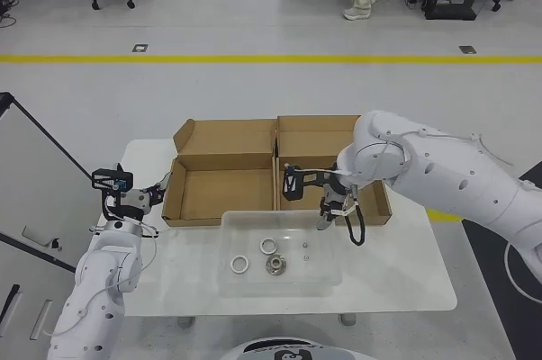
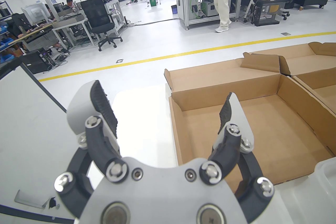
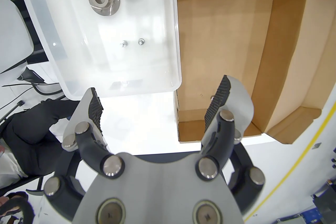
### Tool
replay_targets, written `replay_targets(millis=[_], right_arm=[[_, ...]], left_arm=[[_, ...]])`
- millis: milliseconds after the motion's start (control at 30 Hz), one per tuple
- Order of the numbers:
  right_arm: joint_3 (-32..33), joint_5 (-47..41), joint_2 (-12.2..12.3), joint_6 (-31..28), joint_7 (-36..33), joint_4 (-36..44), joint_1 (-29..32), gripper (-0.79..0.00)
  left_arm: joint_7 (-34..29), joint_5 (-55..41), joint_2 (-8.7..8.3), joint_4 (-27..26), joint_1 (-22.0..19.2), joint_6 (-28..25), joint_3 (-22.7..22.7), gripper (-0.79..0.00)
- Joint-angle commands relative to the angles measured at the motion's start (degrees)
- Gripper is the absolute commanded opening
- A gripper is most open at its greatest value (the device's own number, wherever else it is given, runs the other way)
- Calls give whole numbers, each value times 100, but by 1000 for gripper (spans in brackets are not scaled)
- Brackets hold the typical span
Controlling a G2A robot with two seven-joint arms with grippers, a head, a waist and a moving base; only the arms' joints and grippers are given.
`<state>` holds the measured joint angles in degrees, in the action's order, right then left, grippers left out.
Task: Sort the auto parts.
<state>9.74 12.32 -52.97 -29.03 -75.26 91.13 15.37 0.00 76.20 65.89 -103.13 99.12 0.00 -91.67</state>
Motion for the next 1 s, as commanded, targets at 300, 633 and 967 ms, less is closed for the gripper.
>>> replay_targets(millis=[300,633,967], right_arm=[[0,0,0,1,-2,0,0,0],[52,352,29,322,131,548,473,0],[208,376,12,7,105,402,585,0]], left_arm=[[0,0,0,0,0,0,0,0],[0,0,0,0,0,0,0,0],[0,0,0,0,0,0,0,0]])
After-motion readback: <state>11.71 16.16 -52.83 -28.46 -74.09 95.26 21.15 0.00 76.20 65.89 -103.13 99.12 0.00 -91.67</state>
